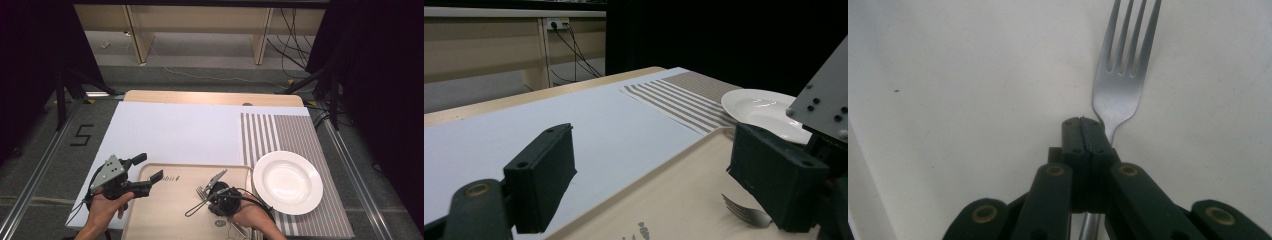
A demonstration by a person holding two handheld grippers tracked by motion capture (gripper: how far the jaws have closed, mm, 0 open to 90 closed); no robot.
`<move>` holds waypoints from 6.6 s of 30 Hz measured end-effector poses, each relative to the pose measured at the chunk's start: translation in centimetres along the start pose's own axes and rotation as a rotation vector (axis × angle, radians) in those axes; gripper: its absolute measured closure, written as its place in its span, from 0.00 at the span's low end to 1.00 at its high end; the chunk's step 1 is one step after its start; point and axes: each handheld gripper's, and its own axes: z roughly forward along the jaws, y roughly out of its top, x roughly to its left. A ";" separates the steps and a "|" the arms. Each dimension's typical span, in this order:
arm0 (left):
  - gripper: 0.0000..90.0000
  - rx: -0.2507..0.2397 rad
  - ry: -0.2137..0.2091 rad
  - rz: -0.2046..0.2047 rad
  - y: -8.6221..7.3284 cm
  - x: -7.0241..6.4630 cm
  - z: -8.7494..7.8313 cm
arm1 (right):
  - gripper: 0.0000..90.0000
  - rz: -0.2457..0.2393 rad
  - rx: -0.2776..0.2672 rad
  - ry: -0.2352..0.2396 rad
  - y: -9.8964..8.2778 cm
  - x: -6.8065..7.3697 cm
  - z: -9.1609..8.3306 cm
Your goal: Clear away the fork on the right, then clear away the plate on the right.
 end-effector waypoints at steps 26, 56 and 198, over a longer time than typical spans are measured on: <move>0.20 0.005 -0.002 0.009 -0.1 -0.1 0.1 | 1.00 0.157 -0.010 -0.004 -2.8 -4.7 -2.2; 0.19 0.010 -0.005 0.002 -0.1 -0.1 0.1 | 1.00 0.140 0.003 -0.033 -3.9 -5.5 -3.2; 0.19 0.010 -0.010 0.018 0.0 -0.3 0.1 | 0.22 1.089 -0.565 -0.108 -23.6 -14.3 -13.1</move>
